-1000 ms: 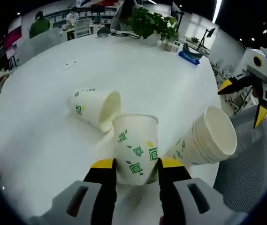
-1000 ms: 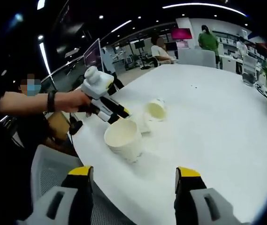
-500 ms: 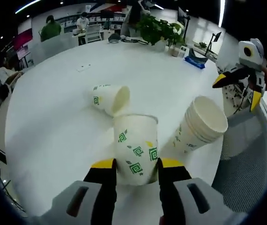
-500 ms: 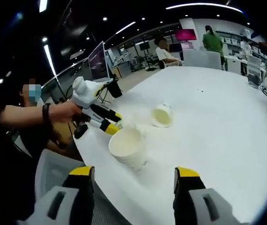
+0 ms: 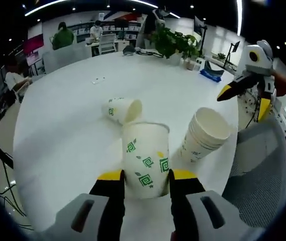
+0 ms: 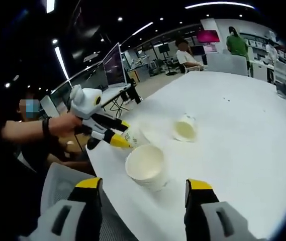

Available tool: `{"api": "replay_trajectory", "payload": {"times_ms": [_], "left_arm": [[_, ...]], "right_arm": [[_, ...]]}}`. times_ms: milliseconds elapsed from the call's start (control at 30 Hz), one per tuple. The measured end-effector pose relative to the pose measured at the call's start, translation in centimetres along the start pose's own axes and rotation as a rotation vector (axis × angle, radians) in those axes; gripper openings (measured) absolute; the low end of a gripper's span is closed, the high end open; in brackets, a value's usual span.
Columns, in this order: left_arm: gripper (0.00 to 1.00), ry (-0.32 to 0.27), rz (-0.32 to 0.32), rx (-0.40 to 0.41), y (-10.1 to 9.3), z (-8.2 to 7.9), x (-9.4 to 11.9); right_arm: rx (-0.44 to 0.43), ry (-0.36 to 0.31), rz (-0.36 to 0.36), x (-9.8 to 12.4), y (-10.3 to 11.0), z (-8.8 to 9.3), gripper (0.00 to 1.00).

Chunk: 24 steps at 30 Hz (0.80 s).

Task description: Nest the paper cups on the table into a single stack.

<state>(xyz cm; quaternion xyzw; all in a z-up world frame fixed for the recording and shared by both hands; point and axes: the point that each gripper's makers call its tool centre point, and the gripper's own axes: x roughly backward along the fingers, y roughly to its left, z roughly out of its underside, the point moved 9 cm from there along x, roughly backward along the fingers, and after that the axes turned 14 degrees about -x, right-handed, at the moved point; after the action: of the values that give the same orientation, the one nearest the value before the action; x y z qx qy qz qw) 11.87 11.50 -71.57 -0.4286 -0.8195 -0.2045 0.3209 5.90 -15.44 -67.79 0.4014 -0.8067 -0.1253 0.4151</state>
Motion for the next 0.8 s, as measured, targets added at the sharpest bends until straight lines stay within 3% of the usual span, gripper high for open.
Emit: {"api": "replay_trajectory", "payload": {"times_ms": [167, 433, 800], "left_arm": [[0.33, -0.024, -0.014, -0.012, -0.2, -0.3, 0.5], [0.33, -0.059, -0.039, -0.062, -1.6, -2.2, 2.1], [0.33, -0.12, -0.031, -0.165, -2.7, -4.0, 2.2]], "right_arm": [[0.015, 0.006, -0.018, -0.4, 0.2, -0.8, 0.66], [0.03, 0.0, -0.064, -1.1, 1.0, -3.0, 0.63], [0.06, 0.034, -0.134, -2.5, 2.2, -5.1, 0.59]]}}
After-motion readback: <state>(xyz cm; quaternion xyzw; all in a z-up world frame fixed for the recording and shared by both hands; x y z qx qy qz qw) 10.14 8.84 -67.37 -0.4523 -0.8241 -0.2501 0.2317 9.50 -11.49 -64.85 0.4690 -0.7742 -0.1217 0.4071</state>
